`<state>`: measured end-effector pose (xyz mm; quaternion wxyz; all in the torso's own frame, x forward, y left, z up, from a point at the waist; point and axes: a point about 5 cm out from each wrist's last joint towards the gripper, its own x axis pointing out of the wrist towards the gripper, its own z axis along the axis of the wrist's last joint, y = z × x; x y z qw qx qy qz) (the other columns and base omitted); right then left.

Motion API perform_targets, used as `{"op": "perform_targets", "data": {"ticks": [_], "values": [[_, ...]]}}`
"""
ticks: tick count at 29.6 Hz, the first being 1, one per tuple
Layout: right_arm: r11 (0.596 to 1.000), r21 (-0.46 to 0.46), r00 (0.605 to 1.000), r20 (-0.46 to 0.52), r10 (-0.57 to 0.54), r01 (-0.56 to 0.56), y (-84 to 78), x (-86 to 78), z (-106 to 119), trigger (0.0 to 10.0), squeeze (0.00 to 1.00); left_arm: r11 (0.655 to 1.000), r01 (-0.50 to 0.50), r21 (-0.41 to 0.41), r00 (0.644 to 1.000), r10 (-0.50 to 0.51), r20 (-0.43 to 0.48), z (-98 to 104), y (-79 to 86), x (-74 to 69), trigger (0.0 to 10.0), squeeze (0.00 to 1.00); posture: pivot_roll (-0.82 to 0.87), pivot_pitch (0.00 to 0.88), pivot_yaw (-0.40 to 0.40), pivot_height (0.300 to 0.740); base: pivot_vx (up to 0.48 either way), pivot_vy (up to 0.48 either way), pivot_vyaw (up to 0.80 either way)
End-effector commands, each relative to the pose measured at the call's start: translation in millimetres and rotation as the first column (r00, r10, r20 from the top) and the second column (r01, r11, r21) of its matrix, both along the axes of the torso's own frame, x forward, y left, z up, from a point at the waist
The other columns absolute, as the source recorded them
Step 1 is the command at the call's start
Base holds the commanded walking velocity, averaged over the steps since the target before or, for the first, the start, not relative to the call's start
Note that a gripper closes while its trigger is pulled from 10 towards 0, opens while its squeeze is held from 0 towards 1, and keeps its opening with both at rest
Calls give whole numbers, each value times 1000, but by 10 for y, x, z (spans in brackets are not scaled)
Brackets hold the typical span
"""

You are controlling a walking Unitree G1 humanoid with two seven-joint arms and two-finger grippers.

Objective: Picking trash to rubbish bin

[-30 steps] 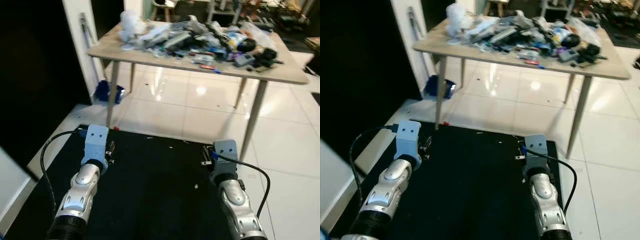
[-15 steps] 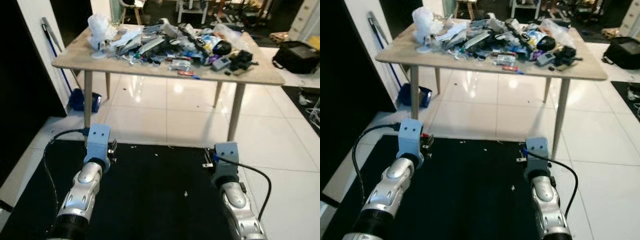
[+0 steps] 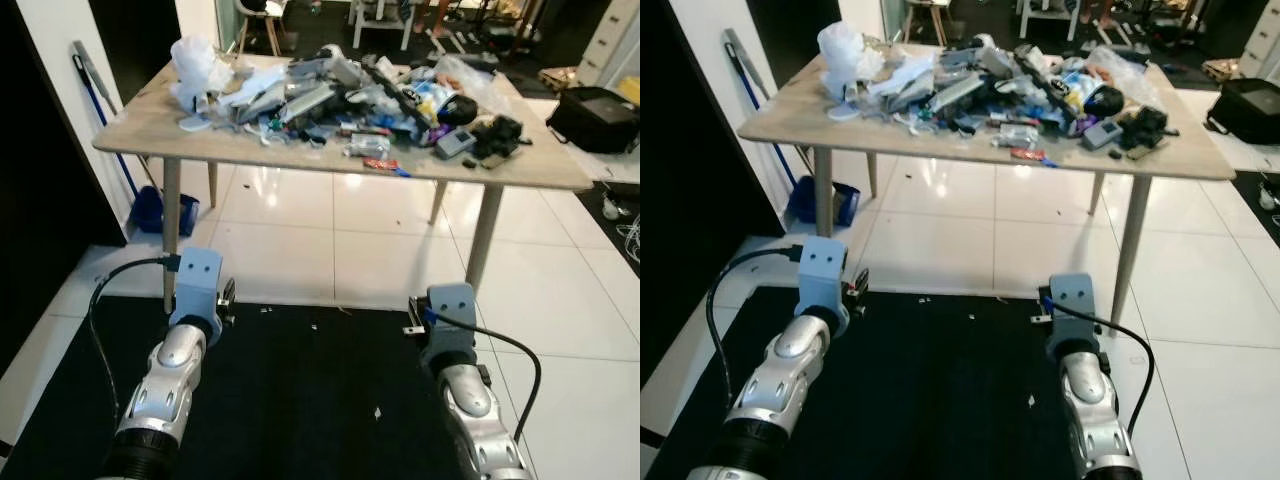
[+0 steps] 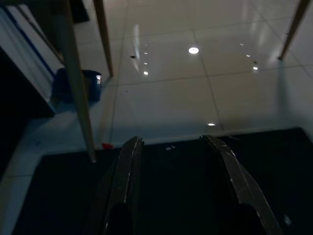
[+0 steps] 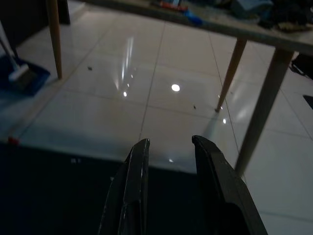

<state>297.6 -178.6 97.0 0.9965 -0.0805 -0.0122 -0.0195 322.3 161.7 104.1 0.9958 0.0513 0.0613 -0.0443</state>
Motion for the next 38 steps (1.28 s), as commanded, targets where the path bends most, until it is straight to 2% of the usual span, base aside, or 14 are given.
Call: {"op": "perform_targets", "data": {"ticks": [1, 18, 23, 38], "values": [[1000, 0, 1000, 0, -15, 15, -32, -12, 0, 10000, 0, 1000, 8, 0, 1000, -8, -2, 1, -18, 0, 10000, 0, -63, 90, 20, 740, 337, 0, 0], [1000, -24, 1000, 20, -5, 5, -12, 36, 83, 10000, 0, 1000, 24, -10, 1000, -24, 13, 51, -68, 32, 10000, 0, -63, 87, 28, 740, 337, 0, 0], [1000, -19, 1000, 22, -8, 8, -20, 37, 91, 10000, 0, 999, 30, -13, 999, -30, 14, 56, -91, 32, 10000, 0, -62, 87, 28, 740, 337, 0, -763], [1000, -29, 998, 56, 7, -5, -15, 63, 179, 10000, 0, 1000, 26, -13, 1000, -25, 18, 70, -80, 28, 10000, 0, -62, 90, 27, 740, 336, 0, 0]]}}
